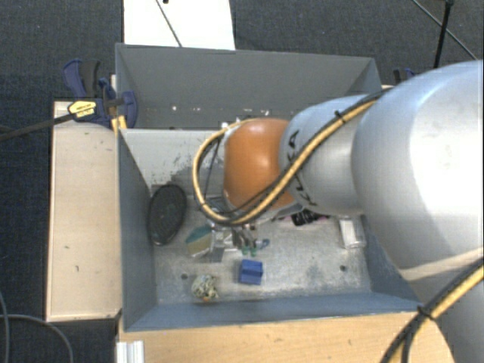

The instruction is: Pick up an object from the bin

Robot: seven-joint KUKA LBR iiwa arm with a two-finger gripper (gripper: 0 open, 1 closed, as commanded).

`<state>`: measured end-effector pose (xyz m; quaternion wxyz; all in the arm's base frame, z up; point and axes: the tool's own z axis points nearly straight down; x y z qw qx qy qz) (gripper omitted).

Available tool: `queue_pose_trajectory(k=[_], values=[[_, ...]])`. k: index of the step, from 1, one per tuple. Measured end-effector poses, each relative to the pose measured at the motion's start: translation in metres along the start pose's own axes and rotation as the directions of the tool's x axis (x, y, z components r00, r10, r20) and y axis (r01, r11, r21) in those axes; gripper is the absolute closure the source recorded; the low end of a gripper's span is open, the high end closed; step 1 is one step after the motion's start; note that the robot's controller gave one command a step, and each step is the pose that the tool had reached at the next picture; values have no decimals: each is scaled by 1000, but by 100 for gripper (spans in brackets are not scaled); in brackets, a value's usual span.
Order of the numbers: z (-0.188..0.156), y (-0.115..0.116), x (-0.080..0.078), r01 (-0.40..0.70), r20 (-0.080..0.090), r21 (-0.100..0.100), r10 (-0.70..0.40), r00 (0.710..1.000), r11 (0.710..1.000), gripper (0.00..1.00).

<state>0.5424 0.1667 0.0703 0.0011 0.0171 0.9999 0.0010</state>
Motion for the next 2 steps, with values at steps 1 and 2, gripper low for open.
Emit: queue_pose_trajectory(k=[1, 2], values=[[-95, 16, -48, 7, 11, -3, -7, 1000, 1000, 100], [-171, 16, -47, 181, 8, 0, -181, 984, 984, 100]])
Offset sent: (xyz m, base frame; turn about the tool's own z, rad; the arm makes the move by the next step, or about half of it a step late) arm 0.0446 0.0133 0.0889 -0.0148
